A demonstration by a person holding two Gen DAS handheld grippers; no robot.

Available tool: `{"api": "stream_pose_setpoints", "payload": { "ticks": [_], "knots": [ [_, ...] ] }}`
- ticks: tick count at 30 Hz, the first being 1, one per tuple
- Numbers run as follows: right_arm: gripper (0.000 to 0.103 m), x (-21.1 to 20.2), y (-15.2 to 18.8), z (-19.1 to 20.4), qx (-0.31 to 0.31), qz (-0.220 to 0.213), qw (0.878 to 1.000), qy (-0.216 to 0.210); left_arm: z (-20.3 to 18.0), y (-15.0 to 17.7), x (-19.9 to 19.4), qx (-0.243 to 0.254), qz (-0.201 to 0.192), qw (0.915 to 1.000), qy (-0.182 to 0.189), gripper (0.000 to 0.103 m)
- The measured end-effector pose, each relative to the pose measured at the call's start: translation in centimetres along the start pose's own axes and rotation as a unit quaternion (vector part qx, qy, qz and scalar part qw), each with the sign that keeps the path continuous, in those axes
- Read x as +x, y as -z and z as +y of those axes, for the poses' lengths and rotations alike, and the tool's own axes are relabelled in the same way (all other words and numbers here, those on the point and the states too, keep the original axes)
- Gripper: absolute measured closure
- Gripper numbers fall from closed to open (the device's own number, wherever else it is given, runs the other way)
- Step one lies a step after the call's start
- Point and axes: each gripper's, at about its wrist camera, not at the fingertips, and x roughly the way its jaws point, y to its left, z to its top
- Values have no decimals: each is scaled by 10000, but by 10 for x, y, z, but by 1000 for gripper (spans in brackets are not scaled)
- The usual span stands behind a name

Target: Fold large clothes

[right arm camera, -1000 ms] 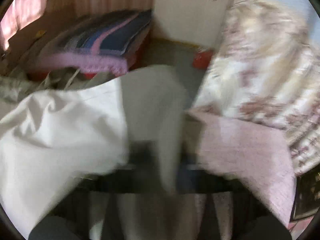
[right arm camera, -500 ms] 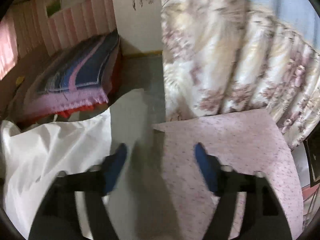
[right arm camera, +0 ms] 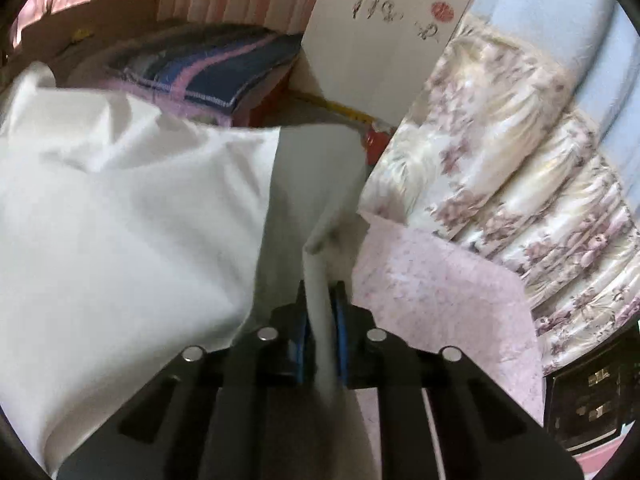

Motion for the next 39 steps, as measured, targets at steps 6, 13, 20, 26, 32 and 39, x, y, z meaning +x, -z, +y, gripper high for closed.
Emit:
{"api": "stream_pose_setpoints", "payload": {
  "ticks": [6,13,20,26,32,39],
  "knots": [
    [45,-10,8,-29,536,-137,9972,-502,1,5,-38,56,-590,9971,-488,22],
    [21,-27,42,-47,1404,-228,9758,-1663,-38,26,-75,493,-1042,9933,-132,3],
    [5,-32,75,-57,1623,-378,9697,-1787,-52,55,-33,659,-562,9959,269,3],
    [4,-6,93,-65,2301,-25,9454,-2309,-52,67,-2,413,-263,9965,681,3],
    [3,-1,98,-46,2282,-79,9411,-2492,-68,79,1,763,-330,9953,501,3],
    [40,-10,88,-17,1295,-80,9653,-2268,-97,79,8,1419,-240,9896,-11,21]
  ]
}}
